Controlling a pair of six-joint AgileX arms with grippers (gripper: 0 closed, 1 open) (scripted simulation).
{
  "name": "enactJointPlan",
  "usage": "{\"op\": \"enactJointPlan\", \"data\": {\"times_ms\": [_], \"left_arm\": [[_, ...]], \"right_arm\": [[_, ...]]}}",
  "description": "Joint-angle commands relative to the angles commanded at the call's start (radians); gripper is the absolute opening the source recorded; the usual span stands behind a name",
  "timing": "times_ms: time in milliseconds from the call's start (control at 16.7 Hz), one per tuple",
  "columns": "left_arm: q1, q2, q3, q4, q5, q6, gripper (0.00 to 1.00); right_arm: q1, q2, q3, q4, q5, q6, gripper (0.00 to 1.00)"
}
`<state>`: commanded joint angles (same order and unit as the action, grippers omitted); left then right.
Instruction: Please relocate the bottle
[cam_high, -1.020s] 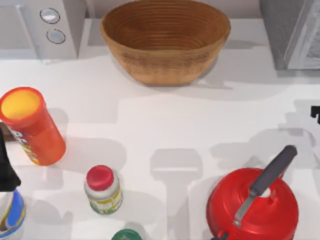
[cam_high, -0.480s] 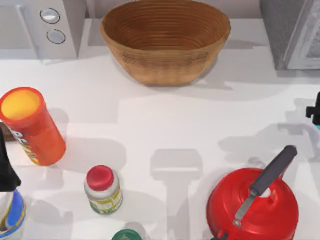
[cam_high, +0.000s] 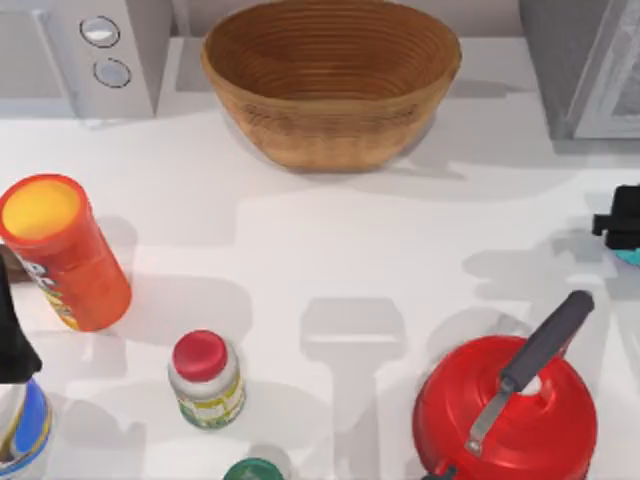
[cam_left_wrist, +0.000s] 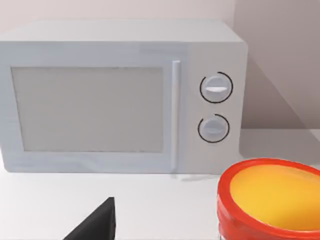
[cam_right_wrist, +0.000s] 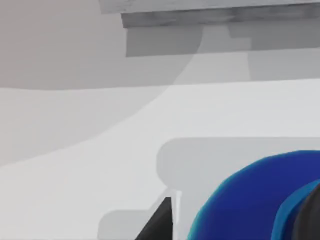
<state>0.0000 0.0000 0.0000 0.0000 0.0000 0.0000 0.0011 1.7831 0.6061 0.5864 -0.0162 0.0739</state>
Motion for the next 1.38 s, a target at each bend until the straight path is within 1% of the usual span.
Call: {"op": "enactJointPlan", "data": {"times_ms": [300,1080,1140,1380], "left_arm": [[0.000,0.000,0.000,0.000,0.000,0.000,1.00],[0.000,0.000,0.000,0.000,0.000,0.000,1.00],[0.000,0.000,0.000,0.000,0.000,0.000,1.00],[0.000,0.000,0.000,0.000,0.000,0.000,1.00]], "right_arm": [[-0.001,0.024,0.005,0.022,0.003,0.002,0.00],[-0.001,0.024,0.005,0.022,0.003,0.002,0.98],[-0.001,0.024,0.005,0.022,0.003,0.002,1.00],[-0.001,0.024,0.005,0.022,0.003,0.002,1.00]]}}
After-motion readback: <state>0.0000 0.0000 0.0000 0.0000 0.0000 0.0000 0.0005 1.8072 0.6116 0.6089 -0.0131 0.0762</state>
